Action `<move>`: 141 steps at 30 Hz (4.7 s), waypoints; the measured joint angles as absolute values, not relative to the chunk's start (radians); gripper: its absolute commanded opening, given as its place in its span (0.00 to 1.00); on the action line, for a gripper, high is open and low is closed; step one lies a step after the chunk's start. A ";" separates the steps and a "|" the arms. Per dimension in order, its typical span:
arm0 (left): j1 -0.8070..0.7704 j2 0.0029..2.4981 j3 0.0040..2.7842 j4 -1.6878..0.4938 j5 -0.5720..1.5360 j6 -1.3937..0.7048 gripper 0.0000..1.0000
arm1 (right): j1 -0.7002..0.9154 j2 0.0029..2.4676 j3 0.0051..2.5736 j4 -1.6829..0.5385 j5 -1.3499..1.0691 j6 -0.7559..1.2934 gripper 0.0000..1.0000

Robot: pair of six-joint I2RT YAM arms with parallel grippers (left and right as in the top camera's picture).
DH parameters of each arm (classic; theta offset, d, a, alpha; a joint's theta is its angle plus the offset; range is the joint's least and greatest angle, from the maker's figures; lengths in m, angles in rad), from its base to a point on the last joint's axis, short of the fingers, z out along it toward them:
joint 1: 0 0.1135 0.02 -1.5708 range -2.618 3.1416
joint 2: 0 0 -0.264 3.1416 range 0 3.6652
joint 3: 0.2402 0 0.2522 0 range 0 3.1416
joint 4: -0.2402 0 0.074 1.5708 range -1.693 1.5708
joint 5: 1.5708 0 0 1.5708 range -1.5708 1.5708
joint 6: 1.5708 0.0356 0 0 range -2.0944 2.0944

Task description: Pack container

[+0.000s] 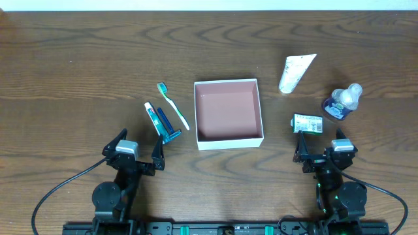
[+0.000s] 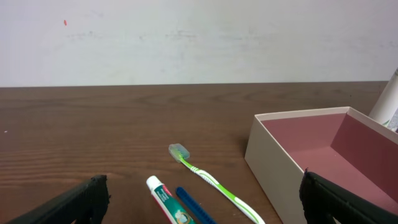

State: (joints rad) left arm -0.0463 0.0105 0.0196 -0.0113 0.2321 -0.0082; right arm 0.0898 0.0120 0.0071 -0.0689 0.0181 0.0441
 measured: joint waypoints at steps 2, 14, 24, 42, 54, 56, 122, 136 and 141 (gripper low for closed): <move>-0.046 0.010 0.020 -0.011 0.232 -0.008 0.98 | 0.090 0.012 0.007 -0.069 0.018 0.044 0.99; -0.046 0.010 0.020 -0.011 0.232 -0.008 0.98 | 0.090 0.012 0.007 -0.069 0.018 0.044 0.99; -0.046 0.010 0.020 -0.011 0.232 -0.008 0.98 | 0.090 0.012 0.007 -0.069 0.018 0.044 0.99; -0.046 0.010 0.020 -0.011 0.232 -0.008 0.98 | 0.090 0.012 0.007 -0.069 0.018 0.044 0.99; -0.046 0.010 0.020 -0.011 0.232 -0.008 0.98 | 0.090 0.012 0.007 -0.069 0.006 0.044 0.99; -0.046 0.010 0.020 -0.011 0.232 -0.008 0.98 | 0.090 0.012 0.007 -0.069 0.004 0.044 0.99; -0.046 0.010 0.021 -0.014 0.233 -0.008 0.98 | 0.094 1.365 1.388 -0.759 -0.060 0.506 0.96; -0.046 0.010 0.021 -0.014 0.233 -0.008 0.98 | 0.096 1.563 1.388 -0.675 -0.032 0.659 0.93; -0.046 0.010 0.021 -0.014 0.233 -0.008 0.98 | 0.096 1.564 1.388 -0.637 -0.033 0.669 0.88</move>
State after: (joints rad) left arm -0.0463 0.0105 0.0212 -0.0143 0.2325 -0.0082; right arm 0.0959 1.5642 1.3884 -0.6373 -0.0330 0.6689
